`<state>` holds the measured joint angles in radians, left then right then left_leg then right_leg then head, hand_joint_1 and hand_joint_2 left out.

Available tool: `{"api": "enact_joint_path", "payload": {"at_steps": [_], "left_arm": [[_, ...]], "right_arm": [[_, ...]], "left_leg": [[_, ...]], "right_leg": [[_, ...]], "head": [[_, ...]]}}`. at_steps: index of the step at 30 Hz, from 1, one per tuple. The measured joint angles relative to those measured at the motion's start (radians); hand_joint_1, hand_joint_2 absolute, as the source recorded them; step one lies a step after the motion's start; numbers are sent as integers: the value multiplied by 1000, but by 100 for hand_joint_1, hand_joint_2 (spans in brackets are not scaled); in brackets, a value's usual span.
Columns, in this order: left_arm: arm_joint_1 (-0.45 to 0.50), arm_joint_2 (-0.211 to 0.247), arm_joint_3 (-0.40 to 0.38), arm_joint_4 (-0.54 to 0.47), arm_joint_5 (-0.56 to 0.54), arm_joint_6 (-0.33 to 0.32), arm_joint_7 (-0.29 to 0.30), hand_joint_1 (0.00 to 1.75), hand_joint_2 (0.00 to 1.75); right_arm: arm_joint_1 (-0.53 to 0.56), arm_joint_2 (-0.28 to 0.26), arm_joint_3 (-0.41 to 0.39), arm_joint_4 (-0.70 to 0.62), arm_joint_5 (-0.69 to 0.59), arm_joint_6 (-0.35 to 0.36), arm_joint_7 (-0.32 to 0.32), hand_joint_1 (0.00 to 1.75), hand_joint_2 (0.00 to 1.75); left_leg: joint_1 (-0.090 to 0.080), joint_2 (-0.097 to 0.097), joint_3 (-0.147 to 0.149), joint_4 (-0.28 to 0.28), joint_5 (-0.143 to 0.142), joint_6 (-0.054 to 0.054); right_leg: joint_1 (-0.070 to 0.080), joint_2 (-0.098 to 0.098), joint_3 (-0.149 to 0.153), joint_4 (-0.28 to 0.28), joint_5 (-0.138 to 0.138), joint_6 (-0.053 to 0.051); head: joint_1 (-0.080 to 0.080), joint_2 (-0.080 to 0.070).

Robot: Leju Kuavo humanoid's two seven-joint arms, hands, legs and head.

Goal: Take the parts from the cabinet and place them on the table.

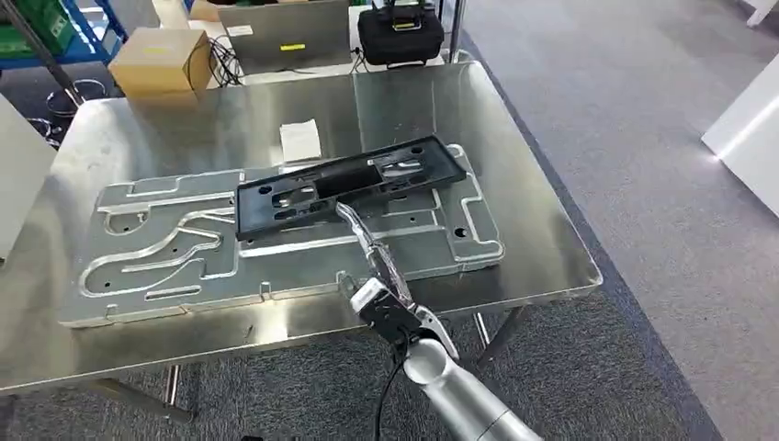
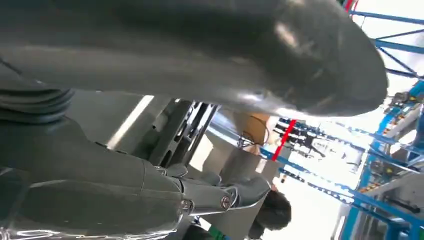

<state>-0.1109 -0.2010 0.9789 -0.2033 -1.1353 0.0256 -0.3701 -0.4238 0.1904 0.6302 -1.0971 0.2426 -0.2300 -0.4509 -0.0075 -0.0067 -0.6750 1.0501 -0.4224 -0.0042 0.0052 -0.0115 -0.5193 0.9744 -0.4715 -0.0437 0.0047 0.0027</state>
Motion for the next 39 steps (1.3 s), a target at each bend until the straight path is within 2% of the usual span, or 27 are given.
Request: {"api": "enact_joint_path", "payload": {"at_steps": [2,3,4,5,7,8,9,10,14,15,17,18,19,21,23,25,26,28,29,30,31,33,34,35,36,38,39], "left_arm": [[2,0,0,0,-5,0,2,0,0],[2,0,0,0,-6,0,2,0,0],[2,1,0,0,-6,0,2,0,0],[3,2,0,0,-7,1,3,0,0],[3,3,0,0,-11,3,5,0,0],[2,4,0,0,-15,4,5,0,0],[-1,3,0,0,-16,5,6,0,0],[0,4,0,0,-16,5,6,0,0],[1,4,0,0,-16,5,8,0,0],[-1,4,0,0,-18,5,9,0,0],[-1,4,0,0,-19,5,10,0,0],[-1,4,0,0,-21,5,10,0,0],[-1,4,0,0,-23,5,12,0,0],[-1,4,-1,0,-26,7,14,0,0],[-1,3,-1,0,-28,11,15,0,0],[-1,-2,-2,0,-31,14,17,0,0],[-1,-3,-2,0,-31,16,18,0,0],[-3,-3,-3,0,-32,16,20,0,0],[-1,-3,-3,0,-34,16,20,0,0],[-1,-3,-3,0,-34,17,20,0,0],[0,-3,-3,0,-34,16,21,0,0],[-1,-3,-3,0,-34,16,20,0,0],[-1,-3,-3,0,-34,17,20,0,0],[-1,-3,-3,0,-34,17,20,0,0],[-1,-3,-3,0,-34,17,20,0,0],[-1,-2,-3,0,-32,19,20,0,0],[-2,-2,-3,0,-31,20,20,0,0]], "right_arm": [[7,1,0,0,-1,0,-1,0,0],[12,1,0,0,-2,0,-1,0,0],[18,1,0,0,-2,0,-2,0,0],[23,1,0,0,-2,1,-3,0,0],[27,1,0,0,-2,1,-3,0,0],[27,1,0,1,-3,1,-3,0,0],[27,2,0,0,-3,1,-3,0,0],[28,2,0,1,-3,1,-3,0,0],[30,1,0,3,-5,2,-2,0,0],[30,1,0,5,-5,2,-2,0,0],[30,0,0,8,-6,2,-2,0,0],[31,0,0,10,-5,2,-2,0,0],[31,-1,0,14,-5,2,-2,0,0],[31,-1,0,22,-5,2,-2,0,0],[30,0,0,26,-5,2,-2,0,0],[24,4,0,27,-4,2,-3,0,0],[21,5,0,28,-3,2,-3,0,0],[20,6,0,32,-3,2,-3,0,0],[21,6,0,36,-3,2,-3,0,0],[20,6,0,39,-3,2,-2,0,0],[20,8,0,41,-3,2,-3,0,0],[23,9,0,45,-3,5,-2,0,0],[25,9,0,48,-3,5,-2,0,0],[27,10,0,52,-3,6,-2,0,0],[31,10,0,56,-4,6,-2,0,0],[37,10,0,64,-6,6,-3,0,0],[40,10,0,68,-9,5,-6,0,0]], "left_leg": [[11,1,-27,126,-116,-14],[16,1,-39,195,-149,-21],[21,1,-42,247,-152,-28],[26,1,-28,258,-124,-35],[37,2,55,164,-50,-51],[44,3,118,82,-44,-59],[43,2,173,-3,-96,-67],[35,-4,185,-26,-106,-39],[34,4,155,-26,-78,7],[32,7,146,-26,-67,16],[29,7,115,-26,-40,26],[26,7,99,-26,-28,28],[23,8,81,-25,-16,28],[17,8,50,-25,7,28],[12,5,23,-25,31,26],[6,3,12,-23,46,17],[10,5,13,-29,60,10],[17,6,11,-40,83,-2],[13,4,5,-41,86,-8],[17,3,-4,-27,49,-12],[18,3,-20,20,-19,-15],[21,3,-48,160,-130,-23],[22,3,-56,228,-151,-28],[22,4,-51,265,-136,-33],[24,4,-26,260,-94,-37],[29,4,68,154,-34,-41],[32,4,133,71,-51,-41]], "right_leg": [[-2,-1,-26,1,21,-2],[-3,-3,-41,2,32,0],[-5,-6,-58,5,43,4],[-9,-8,-78,10,54,10],[-19,-8,-118,29,68,24],[-22,-7,-134,43,73,32],[-19,-7,-150,56,78,39],[-19,-6,-154,64,82,45],[-28,-4,-159,59,108,76],[-27,1,-170,82,61,78],[-27,3,-211,217,-72,81],[-27,4,-228,290,-112,82],[-27,4,-234,344,-125,82],[-25,6,-194,342,-74,73],[-14,8,-80,206,-26,50],[1,9,46,32,-76,24],[1,7,42,30,-70,33],[9,9,31,23,-53,25],[-4,6,26,7,-31,18],[-4,-1,16,3,-17,15],[-4,1,0,3,-4,4],[-3,-1,-30,4,20,3],[-3,-3,-48,7,33,4],[-3,-5,-68,10,45,6],[-5,-6,-90,16,57,10],[-10,-6,-129,34,74,20],[-10,-6,-143,47,81,26]], "head": [[-3,0],[-2,0],[-3,0],[-2,0],[-3,0],[-3,0],[-7,0],[-6,0],[-7,0],[-3,0],[2,0],[3,0],[2,0],[3,0],[3,0],[3,0],[-1,0],[11,0],[9,0],[9,0],[0,0],[-1,0],[-2,0],[-2,0],[-2,0],[-2,0],[-3,0]]}}
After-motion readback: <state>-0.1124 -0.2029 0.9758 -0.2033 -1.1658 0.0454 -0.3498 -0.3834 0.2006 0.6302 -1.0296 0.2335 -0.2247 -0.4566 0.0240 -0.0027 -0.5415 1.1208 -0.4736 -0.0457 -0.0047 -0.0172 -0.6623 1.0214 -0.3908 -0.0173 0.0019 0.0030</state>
